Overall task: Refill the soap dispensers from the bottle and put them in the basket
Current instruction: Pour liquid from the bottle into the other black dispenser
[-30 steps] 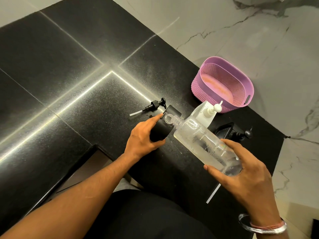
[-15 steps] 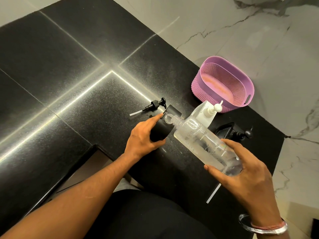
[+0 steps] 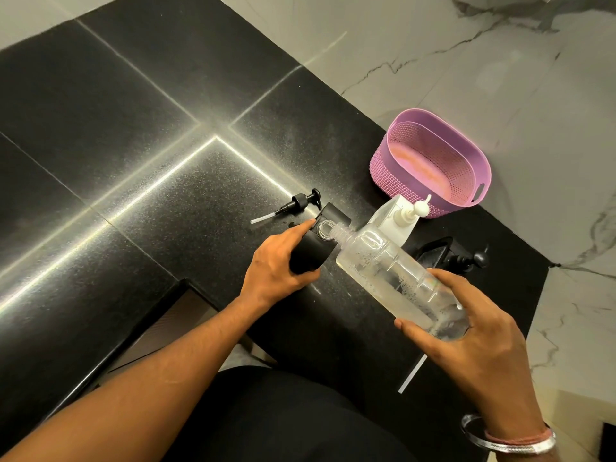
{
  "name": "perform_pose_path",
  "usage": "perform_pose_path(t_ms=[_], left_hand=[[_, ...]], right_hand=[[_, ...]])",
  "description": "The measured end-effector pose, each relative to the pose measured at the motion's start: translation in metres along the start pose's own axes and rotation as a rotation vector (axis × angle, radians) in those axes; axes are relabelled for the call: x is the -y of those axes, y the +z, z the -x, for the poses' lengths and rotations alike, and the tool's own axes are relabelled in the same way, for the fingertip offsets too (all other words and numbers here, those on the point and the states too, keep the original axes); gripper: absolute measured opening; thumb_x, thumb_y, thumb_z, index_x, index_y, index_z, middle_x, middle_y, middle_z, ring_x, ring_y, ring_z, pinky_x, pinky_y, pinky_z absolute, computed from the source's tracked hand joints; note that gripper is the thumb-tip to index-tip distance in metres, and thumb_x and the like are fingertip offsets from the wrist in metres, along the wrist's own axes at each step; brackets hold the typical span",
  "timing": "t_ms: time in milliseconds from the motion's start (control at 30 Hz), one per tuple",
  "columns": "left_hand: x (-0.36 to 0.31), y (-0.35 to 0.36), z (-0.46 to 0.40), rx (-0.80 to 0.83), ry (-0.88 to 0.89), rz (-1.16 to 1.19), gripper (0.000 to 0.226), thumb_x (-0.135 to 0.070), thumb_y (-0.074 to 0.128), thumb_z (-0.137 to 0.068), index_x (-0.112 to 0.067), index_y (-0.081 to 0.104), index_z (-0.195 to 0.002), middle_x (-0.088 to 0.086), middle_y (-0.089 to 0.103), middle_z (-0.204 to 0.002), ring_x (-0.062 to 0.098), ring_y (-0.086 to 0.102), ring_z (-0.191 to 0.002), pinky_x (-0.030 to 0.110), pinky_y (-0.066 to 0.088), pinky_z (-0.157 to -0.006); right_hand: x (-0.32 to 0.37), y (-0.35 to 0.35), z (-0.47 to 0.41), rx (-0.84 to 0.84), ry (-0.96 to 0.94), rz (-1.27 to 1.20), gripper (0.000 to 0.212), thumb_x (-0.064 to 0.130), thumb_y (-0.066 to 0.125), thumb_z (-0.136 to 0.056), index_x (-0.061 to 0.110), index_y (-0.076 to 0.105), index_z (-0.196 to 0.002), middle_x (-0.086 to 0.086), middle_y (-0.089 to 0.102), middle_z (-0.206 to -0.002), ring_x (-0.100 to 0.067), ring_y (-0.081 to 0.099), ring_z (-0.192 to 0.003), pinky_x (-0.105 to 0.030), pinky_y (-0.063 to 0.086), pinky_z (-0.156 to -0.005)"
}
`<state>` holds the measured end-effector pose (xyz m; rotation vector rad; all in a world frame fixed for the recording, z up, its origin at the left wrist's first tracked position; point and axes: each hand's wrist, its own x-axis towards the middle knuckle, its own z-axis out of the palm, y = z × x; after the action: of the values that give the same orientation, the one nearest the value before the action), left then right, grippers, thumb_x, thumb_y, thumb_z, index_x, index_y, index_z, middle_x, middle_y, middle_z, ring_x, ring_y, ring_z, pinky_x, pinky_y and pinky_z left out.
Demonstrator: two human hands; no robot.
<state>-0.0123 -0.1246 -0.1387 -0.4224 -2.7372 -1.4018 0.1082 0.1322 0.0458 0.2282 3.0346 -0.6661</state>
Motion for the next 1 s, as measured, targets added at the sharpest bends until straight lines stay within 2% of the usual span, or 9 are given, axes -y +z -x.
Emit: perform_pose_path(t_ms=[300,400,567,833,1000], left_hand=[[-0.0018,-0.0009,-0.0003,-0.009,0.007,-0.005,0.09,-0.035,0.093,-0.076,-0.026,0.05,-0.154,-0.005,0.07,-0.132,0.011,0.059,-0.108,0.023,0.042,-0.096],[-0.0022,-0.0013,-0.0004,-0.01,0.01,-0.004,0.09,-0.035,0.093,-0.076,-0.026,0.049,-0.154,-0.005,0.07,-0.13,0.012,0.06,-0.107,0.025,0.044,-0.096],[-0.002,-0.0012,-0.0004,-0.014,0.011,0.001,0.091,-0.034,0.093,-0.075,-0.026,0.049,-0.154,-0.004,0.07,-0.131,0.013,0.06,-0.108,0.026,0.045,-0.096],[-0.0019,-0.0011,-0.0008,-0.012,0.009,0.01,0.09,-0.033,0.093,-0.075,-0.025,0.05,-0.154,-0.005,0.07,-0.13,0.012,0.059,-0.107,0.025,0.044,-0.096],[-0.0017,-0.0007,0.0,-0.013,0.007,0.01,0.09,-0.034,0.093,-0.075,-0.026,0.05,-0.153,-0.005,0.07,-0.129,0.016,0.062,-0.106,0.03,0.048,-0.096]], right_hand=[[0.0003,-0.0004,0.0001,-0.001,-0.002,0.005,0.087,0.064,0.084,-0.066,0.028,0.058,-0.141,0.005,0.068,-0.128,-0.015,0.066,-0.11,-0.033,0.065,-0.075],[0.0003,-0.0012,0.0002,-0.001,-0.001,0.006,0.087,0.064,0.084,-0.066,0.028,0.058,-0.14,0.005,0.068,-0.127,-0.015,0.066,-0.109,-0.031,0.065,-0.075],[0.0006,-0.0015,0.0,-0.006,0.002,0.007,0.086,0.064,0.084,-0.066,0.03,0.058,-0.14,0.008,0.067,-0.126,-0.012,0.065,-0.107,-0.036,0.065,-0.076],[0.0019,-0.0019,-0.0009,-0.004,0.003,0.013,0.086,0.065,0.083,-0.066,0.028,0.058,-0.14,0.003,0.068,-0.127,-0.014,0.064,-0.106,-0.033,0.064,-0.077],[0.002,-0.003,-0.0012,-0.004,0.004,0.016,0.086,0.065,0.083,-0.066,0.031,0.058,-0.14,0.006,0.068,-0.126,-0.015,0.065,-0.105,-0.033,0.064,-0.075]])
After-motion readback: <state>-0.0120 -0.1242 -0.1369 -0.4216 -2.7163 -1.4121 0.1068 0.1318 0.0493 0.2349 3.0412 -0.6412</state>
